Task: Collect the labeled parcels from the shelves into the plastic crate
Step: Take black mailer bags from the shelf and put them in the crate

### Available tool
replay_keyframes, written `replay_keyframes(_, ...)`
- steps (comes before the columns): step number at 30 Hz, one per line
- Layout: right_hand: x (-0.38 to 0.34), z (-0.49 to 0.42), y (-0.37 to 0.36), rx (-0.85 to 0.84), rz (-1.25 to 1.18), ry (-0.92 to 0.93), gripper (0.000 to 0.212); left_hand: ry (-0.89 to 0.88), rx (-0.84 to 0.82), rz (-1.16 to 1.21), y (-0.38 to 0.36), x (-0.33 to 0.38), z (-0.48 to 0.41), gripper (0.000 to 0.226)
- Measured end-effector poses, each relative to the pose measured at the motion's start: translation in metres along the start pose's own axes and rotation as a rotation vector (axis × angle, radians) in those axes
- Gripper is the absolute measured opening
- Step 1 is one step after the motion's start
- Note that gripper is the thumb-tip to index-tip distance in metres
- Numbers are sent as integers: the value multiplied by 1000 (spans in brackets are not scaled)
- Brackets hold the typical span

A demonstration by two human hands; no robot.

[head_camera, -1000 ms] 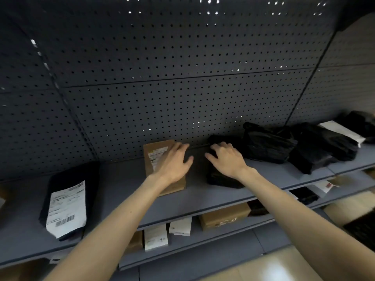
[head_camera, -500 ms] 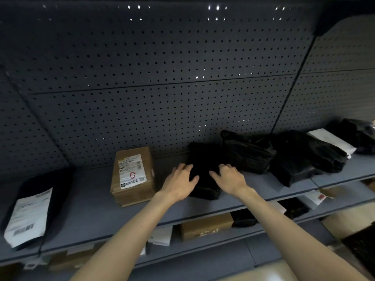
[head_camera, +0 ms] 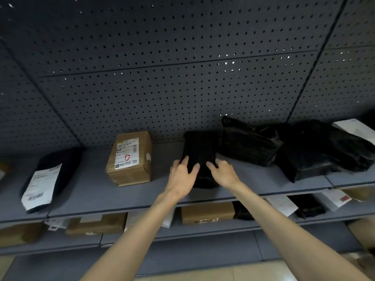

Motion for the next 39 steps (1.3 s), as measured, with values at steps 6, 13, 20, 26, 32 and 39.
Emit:
replay_keyframes(6,5,-6,17,-8,-185,-95,60,22,45,97,-2,5,5,66)
replay_keyframes(13,12,-12,33,35,-567,-304,55,45,80,207,0,8,8,65)
replay_keyframes(20,-4,-14,29,14,-494,-151,34,88,-3,347,5,14,11,83)
replay_keyframes(26,-24,-7,5,-20,-423,12,49,108,-25,408,19,6,6,67)
replay_keyframes(32,-37,-1,-16,-70,-389,117,47,11,-23,482,37,-5,7,46)
replay_keyframes(39,-32,-3,-17,-114,-390,44,37,-22,-34,418,56,-20,2,50)
Point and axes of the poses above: each hand's wrist, its own z-axis away from the middle knuckle, its own y-axis out of the back of the hand, x = y × z, the point moved 5 cm from there along -z, towards the middle knuckle, and after that the axes turned 3 degrees about y, right-handed, at the moved point
